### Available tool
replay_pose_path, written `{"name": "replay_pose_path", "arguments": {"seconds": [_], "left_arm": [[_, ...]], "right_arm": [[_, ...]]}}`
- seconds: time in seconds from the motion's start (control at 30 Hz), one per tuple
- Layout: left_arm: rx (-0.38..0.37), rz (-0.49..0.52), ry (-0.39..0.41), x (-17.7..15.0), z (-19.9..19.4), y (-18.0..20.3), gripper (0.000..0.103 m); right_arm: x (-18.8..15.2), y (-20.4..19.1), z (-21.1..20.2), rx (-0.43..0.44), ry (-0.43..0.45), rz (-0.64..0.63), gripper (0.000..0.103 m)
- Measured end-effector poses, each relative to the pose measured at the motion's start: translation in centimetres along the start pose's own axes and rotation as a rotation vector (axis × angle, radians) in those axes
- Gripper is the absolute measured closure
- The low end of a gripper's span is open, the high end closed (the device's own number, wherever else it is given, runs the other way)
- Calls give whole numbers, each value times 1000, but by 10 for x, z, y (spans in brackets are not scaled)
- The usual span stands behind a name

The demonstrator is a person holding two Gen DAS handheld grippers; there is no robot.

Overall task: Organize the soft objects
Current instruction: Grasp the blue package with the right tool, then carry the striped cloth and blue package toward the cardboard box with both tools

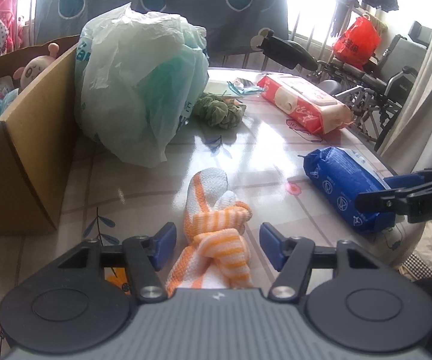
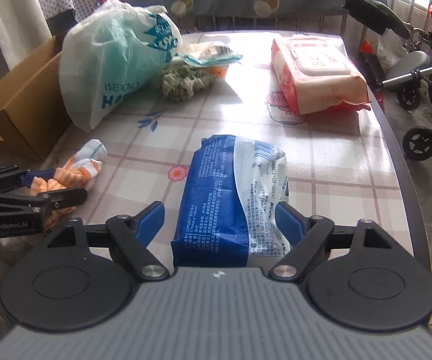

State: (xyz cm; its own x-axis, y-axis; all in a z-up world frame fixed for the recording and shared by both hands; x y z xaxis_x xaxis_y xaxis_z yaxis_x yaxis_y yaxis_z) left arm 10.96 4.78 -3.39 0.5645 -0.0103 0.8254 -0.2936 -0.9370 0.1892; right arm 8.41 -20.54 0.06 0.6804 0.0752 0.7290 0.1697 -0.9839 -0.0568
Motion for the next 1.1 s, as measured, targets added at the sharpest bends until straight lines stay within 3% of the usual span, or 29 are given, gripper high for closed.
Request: {"name": "replay_pose_path", "arguments": {"seconds": [0.17,0.27,0.4,0.43,0.5,0.6,0.77,0.87,0.97,1.1], "left_arm": [[-26,-21,-5,0,4,1,37],[-24,-16,-7,0,7,3,36],[-18,-39,5,1,11,0,36],[-12,-46,7,2,11,-1,39],[4,-48,3,3,12,-4,58],[8,-44,-6,3,10,-6,65],[11,-28,23,10,-16,-3,66],[-2,-12,79,28,-46,-6,65],[23,6,149,52,-82,-23,65],[87,-32,203,87,-119,-74,65]], "right_arm": [[3,5,11,9,-11,29,17],[7,6,24,19,-19,43,7],[-2,11,47,-51,-96,56,6],[-3,10,46,-75,-73,42,14],[-2,11,42,-78,-56,55,23],[-3,18,35,-65,-37,141,26],[-2,19,12,32,2,319,27],[11,-6,-6,86,36,300,27],[36,-37,-24,193,77,305,27],[84,-91,-32,340,124,288,27]]}}
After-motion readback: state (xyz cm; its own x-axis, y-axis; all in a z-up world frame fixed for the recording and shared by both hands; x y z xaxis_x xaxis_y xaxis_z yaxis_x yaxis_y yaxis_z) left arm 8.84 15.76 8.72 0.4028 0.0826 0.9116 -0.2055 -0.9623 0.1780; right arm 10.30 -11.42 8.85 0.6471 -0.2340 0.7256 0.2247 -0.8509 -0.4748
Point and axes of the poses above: each gripper's, at about its wrist camera, not at the fingertips, and z roughly the way its jaws point, y to its right, x to its top, the point moved 5 cm from there along z, roughly the way its jaws point, and after that the axes turned 10 degrees about y, right-handed, at the moved point
